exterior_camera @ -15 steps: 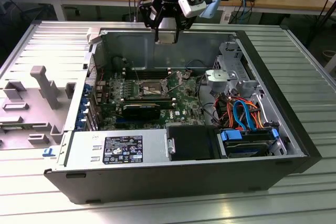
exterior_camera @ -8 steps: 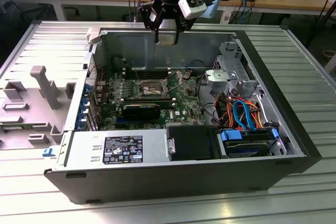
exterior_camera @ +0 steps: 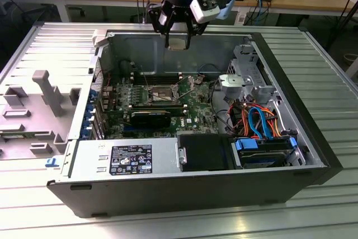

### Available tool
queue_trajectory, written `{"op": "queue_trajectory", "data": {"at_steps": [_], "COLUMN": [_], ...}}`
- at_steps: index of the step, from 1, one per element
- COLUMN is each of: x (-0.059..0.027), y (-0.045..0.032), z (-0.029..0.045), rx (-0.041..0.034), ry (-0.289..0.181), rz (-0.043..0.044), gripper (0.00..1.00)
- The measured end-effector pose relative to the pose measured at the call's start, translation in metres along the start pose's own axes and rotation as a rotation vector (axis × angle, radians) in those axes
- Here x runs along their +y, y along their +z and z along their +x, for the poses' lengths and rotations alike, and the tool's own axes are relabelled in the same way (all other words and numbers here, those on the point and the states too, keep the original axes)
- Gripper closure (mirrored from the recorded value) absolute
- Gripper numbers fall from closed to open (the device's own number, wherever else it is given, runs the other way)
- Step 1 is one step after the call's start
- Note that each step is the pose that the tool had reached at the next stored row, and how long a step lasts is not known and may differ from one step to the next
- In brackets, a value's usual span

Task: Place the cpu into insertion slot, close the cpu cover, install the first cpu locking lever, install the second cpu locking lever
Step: 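Place the cpu into insertion slot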

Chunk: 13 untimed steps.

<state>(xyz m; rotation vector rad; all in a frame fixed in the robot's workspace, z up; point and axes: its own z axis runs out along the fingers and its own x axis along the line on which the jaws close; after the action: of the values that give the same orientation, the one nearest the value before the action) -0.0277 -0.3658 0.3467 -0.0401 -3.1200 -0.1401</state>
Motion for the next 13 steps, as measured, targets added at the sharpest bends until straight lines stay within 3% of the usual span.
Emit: {"op": "queue_trajectory", "data": {"at_steps": [13], "x": [-0.0022], "y": [0.0043], "z": [-0.0001], "rx": [0.0001], "ry": [0.0], "rz": [0.0001], "gripper": [0.46]}}
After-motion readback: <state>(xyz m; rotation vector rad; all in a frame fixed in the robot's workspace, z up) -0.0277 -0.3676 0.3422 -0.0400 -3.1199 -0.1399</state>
